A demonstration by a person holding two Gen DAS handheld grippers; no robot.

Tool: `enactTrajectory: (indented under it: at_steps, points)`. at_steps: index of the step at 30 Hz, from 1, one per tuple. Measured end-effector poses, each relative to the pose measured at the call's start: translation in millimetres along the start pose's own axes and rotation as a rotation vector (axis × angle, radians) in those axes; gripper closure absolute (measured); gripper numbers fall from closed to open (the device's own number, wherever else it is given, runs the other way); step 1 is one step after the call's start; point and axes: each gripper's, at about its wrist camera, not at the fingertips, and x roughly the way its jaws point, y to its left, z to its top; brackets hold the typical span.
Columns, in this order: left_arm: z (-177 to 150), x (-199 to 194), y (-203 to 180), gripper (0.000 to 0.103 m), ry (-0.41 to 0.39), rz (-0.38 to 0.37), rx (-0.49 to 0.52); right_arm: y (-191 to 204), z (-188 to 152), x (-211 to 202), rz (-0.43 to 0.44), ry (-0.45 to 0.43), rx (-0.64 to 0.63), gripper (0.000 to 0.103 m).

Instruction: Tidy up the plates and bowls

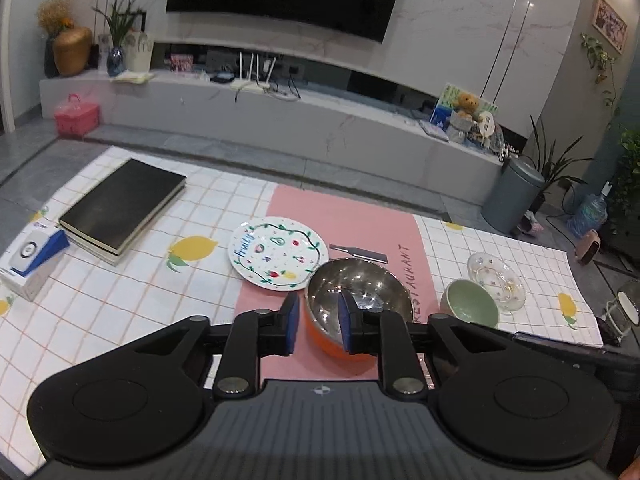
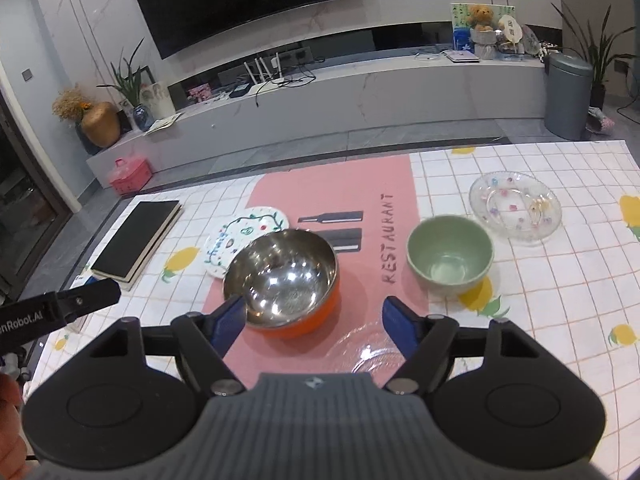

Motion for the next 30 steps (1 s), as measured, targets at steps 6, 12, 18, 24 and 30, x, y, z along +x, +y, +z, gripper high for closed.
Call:
enactTrajectory:
  at_steps: [6, 12, 18, 24, 30]
  points:
    - [13.8, 30.1, 4.9, 0.078, 0.058, 0.014, -0.032, -8.1, 8.7, 24.7, -0.042, 0.044, 0.045, 0.029]
    - [14.9, 63.7, 6.6, 0.074, 0.1, 0.047, -0.012, -18.0, 18.4, 58.2, -0.036, 0.142, 0.125, 0.029]
    - [11.9, 87.6, 6.1, 0.059, 0.153, 0.037, -0.008, -21.9, 26.1, 88.2, -0.043, 0.201, 0.156, 0.029]
    - [13.2, 105.9, 10.5, 0.057, 0.204, 0.025, -0.037, -32.1, 28.4, 110.7, -0.045, 0.245, 0.192, 0.029]
    - [13.1, 124.8, 9.0, 0.055, 0.242, 0.022, -0.049, -33.0, 29.7, 127.9, -0.038, 0.266, 0.199, 0.032]
